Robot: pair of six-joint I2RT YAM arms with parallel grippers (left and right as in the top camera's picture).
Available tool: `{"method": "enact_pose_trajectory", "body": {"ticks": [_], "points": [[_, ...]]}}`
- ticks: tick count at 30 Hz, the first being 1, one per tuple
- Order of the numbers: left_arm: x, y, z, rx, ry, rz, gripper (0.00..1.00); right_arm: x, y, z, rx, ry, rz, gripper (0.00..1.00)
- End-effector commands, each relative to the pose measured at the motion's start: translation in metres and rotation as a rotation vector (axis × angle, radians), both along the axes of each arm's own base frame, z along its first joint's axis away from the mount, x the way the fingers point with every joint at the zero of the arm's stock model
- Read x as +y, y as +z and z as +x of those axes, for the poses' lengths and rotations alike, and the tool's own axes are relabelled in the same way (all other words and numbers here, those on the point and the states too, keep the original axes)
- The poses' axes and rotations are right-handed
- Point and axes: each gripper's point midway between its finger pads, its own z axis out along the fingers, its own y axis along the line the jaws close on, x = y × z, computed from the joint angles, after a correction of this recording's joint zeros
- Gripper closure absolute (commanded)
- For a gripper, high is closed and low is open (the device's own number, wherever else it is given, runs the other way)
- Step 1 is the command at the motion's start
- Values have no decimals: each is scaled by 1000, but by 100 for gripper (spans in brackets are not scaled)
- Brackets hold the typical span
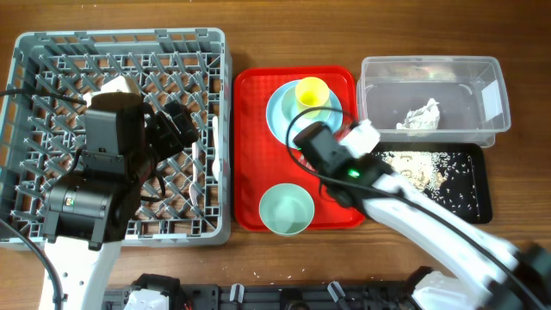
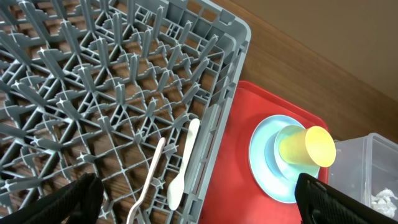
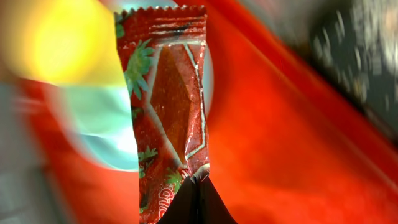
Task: Sort waste into correct bins and load items into the dishwasher rack
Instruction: 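Carry the wrapper right and drop it into the clear bin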
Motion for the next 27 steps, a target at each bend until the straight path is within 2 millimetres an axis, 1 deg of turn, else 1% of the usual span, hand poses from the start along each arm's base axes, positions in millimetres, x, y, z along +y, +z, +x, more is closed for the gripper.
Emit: {"method": "enact_pose_trajectory", "body": {"ticks": [1, 3, 5, 6, 7, 10, 12, 14, 17, 18, 19, 20, 21, 22, 23, 26, 27], "points": [[3, 3, 1, -11, 12, 3, 0, -51, 64, 19, -214, -58, -181, 96], [3, 3, 1, -10, 12, 4, 0, -84, 77, 24, -254, -165, -227, 96], [3, 3, 1, -10, 12, 4, 0, -113, 79, 30, -254, -260, -253, 96], [3, 3, 1, -10, 12, 4, 0, -132, 76, 34, -242, -318, -261, 96], [3, 3, 1, -10, 12, 4, 0, -158, 71, 39, -221, -392, -260, 96], [3, 3, 1, -10, 12, 4, 0, -194, 59, 50, -189, -489, -229, 96], [3, 3, 1, -10, 12, 4, 0, -211, 49, 60, -167, -504, -204, 96], [3, 3, 1, -10, 12, 4, 0, -221, 37, 76, -150, -464, -158, 96], [3, 3, 1, -10, 12, 4, 0, -224, 28, 98, -151, -345, -131, 96], [3, 3, 1, -11, 12, 3, 0, -222, 27, 107, -162, -276, -136, 93], [3, 3, 1, -10, 12, 3, 0, -222, 28, 112, -172, -229, -150, 77], [3, 3, 1, -10, 12, 4, 0, -223, 31, 116, -186, -190, -171, 35], [3, 3, 1, -10, 12, 4, 0, -224, 35, 118, -198, -173, -186, 18], [3, 3, 1, -11, 12, 4, 0, -225, 39, 118, -207, -168, -196, 5], [3, 3, 1, -10, 12, 4, 0, -225, 47, 118, -221, -155, -211, 0], [3, 3, 1, -10, 12, 4, 0, -225, 80, 114, -279, -140, -231, 0], [3, 3, 1, -10, 12, 3, 0, -225, 99, 109, -314, -144, -229, 0]]}}
